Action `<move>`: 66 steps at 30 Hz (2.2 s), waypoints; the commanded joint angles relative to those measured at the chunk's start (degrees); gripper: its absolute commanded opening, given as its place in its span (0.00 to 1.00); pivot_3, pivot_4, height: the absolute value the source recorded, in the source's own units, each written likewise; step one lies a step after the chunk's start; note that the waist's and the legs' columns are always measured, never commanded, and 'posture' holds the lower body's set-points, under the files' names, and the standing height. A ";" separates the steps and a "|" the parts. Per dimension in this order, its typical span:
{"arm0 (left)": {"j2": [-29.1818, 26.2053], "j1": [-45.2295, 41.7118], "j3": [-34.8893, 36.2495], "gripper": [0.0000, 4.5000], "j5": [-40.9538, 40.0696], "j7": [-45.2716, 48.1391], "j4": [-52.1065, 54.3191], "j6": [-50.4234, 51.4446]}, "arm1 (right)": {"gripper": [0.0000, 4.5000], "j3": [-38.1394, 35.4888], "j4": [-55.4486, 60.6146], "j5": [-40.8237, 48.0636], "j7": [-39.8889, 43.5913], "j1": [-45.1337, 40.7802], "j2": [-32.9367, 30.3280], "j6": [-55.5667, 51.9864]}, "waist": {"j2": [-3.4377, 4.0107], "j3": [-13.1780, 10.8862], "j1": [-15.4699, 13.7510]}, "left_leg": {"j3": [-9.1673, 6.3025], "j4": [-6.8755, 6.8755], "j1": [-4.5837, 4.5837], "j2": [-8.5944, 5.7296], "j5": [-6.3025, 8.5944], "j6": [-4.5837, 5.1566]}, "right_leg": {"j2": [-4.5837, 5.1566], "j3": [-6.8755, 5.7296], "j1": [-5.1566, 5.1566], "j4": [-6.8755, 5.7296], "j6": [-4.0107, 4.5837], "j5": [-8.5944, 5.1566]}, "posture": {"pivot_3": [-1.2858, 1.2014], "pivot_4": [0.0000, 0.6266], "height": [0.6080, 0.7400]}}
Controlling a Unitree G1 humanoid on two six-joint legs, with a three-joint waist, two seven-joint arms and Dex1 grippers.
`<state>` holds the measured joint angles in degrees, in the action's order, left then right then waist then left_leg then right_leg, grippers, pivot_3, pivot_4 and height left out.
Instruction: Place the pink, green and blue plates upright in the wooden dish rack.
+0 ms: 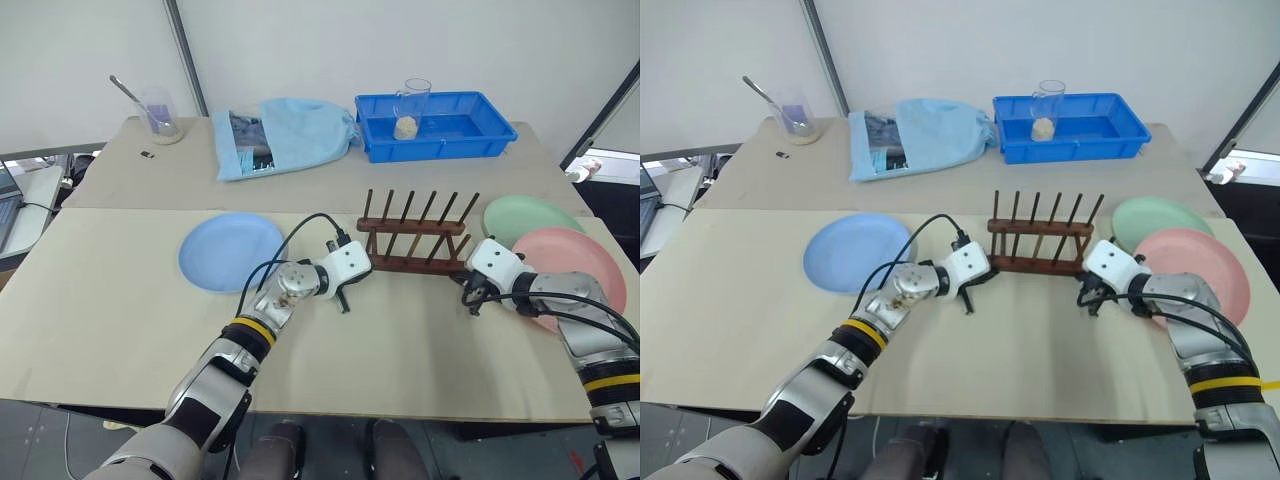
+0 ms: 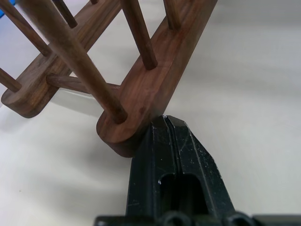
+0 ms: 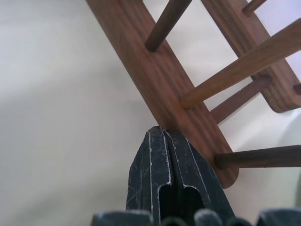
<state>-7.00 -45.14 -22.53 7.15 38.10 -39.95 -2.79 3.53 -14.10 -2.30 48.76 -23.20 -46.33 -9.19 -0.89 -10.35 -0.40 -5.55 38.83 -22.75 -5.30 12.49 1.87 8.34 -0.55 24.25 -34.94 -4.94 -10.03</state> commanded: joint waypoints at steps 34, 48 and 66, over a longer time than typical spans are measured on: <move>-24.17 8.72 9.20 1.00 -31.45 40.21 49.97 21.27 | 0.73 -22.78 32.60 0.33 -25.97 25.47 9.12 -24.33 | 0.10 0.03 -0.14 | -0.02 -0.09 -0.11 0.15 0.01 0.02 | -0.09 0.06 0.14 0.02 0.28 0.00 | 0.52 0.24 1.00; -23.87 8.35 9.89 1.00 -31.33 38.12 50.00 22.06 | 0.02 -24.40 38.55 1.42 -26.20 27.90 9.73 -27.04 | 0.10 0.03 -0.14 | -0.05 -0.09 -0.10 0.16 0.01 0.03 | -0.13 0.04 0.13 0.00 0.29 -0.01 | 0.52 0.24 1.00; -23.09 6.22 18.15 1.00 -36.66 30.96 47.70 26.77 | 0.02 -41.94 46.82 40.04 -13.90 -2.86 5.22 -48.30 | 0.07 -0.06 0.14 | -0.13 -0.08 -0.13 0.24 0.01 0.04 | -0.18 -0.05 0.10 0.08 0.28 -0.01 | 0.52 0.24 1.00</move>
<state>-29.95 -37.94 -5.94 -28.26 69.20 6.59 24.16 -34.83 34.11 31.76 34.91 -22.99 -40.90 -54.96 -0.82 -10.41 -0.25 -5.70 38.75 -22.91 -5.09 12.50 1.91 8.16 -0.59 24.38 -34.86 -4.65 -10.04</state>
